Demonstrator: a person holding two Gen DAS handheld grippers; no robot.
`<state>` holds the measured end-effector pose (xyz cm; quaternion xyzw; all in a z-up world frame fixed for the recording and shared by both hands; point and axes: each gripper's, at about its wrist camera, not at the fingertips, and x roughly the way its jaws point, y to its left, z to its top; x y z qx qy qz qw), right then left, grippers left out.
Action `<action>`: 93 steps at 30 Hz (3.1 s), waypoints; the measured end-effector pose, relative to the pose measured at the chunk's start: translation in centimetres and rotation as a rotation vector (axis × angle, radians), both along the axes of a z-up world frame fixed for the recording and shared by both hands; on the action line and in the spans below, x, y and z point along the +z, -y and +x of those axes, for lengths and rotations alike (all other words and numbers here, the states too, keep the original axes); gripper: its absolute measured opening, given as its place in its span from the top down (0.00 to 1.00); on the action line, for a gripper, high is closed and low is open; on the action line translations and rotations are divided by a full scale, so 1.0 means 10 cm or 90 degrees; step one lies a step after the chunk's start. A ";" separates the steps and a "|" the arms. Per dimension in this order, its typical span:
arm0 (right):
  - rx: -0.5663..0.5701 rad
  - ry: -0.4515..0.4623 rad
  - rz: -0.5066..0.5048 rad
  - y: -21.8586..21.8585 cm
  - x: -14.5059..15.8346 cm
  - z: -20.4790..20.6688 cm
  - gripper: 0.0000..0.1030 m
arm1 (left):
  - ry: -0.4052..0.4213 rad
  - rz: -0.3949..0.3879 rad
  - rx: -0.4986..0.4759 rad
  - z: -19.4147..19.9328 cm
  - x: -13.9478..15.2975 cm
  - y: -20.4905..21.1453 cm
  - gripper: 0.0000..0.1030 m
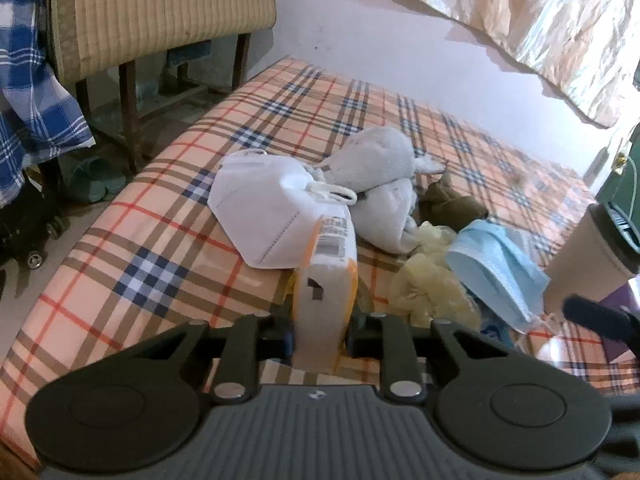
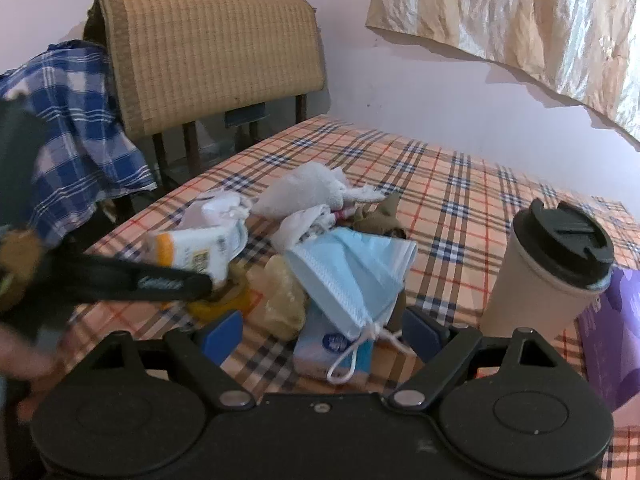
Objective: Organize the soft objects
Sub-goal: 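Grasp the orange-white tissue pack with the left gripper while the right gripper grasps the blue mask, then carry the tissue pack and blue mask with both grippers toward the white box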
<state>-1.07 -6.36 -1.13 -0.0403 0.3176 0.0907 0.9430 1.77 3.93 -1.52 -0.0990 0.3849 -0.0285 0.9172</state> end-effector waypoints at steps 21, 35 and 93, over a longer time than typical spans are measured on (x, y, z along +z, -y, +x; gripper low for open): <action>-0.043 -0.067 0.127 0.27 -0.03 0.60 0.70 | 0.029 -0.040 -0.008 -0.11 0.20 -0.09 0.77; -0.020 0.043 0.107 0.43 0.75 0.28 0.70 | 0.072 -0.046 -0.016 -0.08 0.58 0.04 0.77; -0.279 0.061 0.109 2.83 1.13 -0.27 0.70 | 0.089 -0.024 -0.284 0.24 1.10 2.18 0.77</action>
